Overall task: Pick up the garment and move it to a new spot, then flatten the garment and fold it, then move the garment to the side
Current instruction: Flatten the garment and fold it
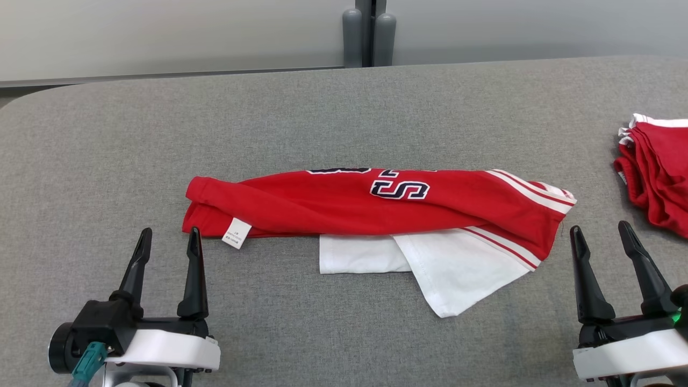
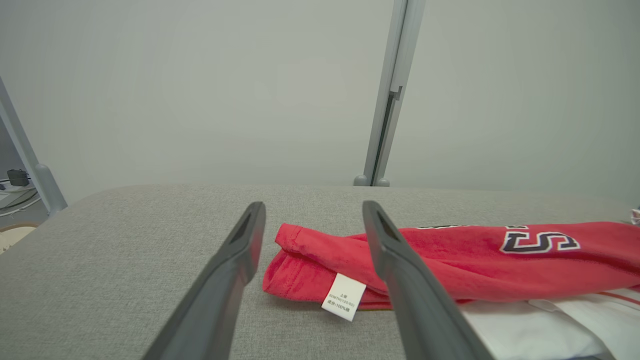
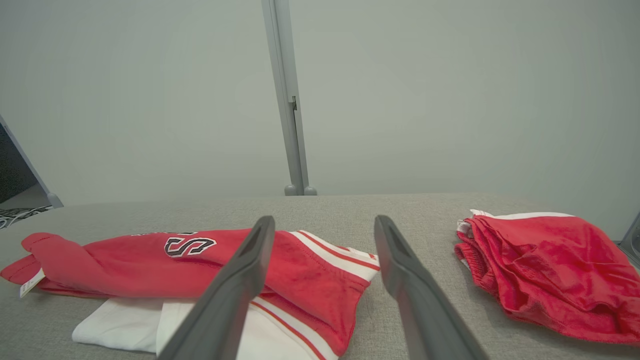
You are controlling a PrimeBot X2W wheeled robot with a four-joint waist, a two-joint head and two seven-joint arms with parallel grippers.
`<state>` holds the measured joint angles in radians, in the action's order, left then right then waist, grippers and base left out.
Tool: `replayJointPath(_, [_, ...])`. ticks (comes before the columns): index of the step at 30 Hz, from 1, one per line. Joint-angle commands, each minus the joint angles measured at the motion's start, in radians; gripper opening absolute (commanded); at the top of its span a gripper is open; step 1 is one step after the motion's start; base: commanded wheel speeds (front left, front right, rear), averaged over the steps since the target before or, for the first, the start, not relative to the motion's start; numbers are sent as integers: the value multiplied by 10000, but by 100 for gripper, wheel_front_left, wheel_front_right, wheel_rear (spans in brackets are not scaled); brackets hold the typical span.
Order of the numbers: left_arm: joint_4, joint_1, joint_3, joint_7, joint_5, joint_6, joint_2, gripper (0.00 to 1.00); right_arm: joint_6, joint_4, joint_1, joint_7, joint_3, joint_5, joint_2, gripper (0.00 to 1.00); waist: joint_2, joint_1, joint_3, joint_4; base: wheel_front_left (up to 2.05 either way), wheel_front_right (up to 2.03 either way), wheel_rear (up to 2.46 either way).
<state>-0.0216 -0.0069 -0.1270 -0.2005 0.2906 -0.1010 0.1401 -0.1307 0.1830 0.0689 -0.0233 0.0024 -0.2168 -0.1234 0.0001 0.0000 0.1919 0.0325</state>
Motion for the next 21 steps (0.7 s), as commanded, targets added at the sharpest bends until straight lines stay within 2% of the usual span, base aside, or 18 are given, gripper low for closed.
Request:
replayJointPath(1, [-44,68,9,12,11,-56,32,100,0,49,88,-8,-46,-14,-22,100,-1,0,9,-2,0,0,0])
replayJointPath(9, [-105,-174,-78,229,113,-41,50,100,0,91,-26,-44,-79,-28,0,100,-1,0,182,6,0,0,0])
replayJointPath(13, [463,-968,-189,863,517,305,60,100,2,133,-155,-57,-52,4,42,100,-1,0,470,35,0,0,0])
replayJointPath(21, [3051,-2972,250,1872,1754,1282,414,100,0,42,-544,-185,186,-34,73,100,-1,0,1079,-360,0,0,0])
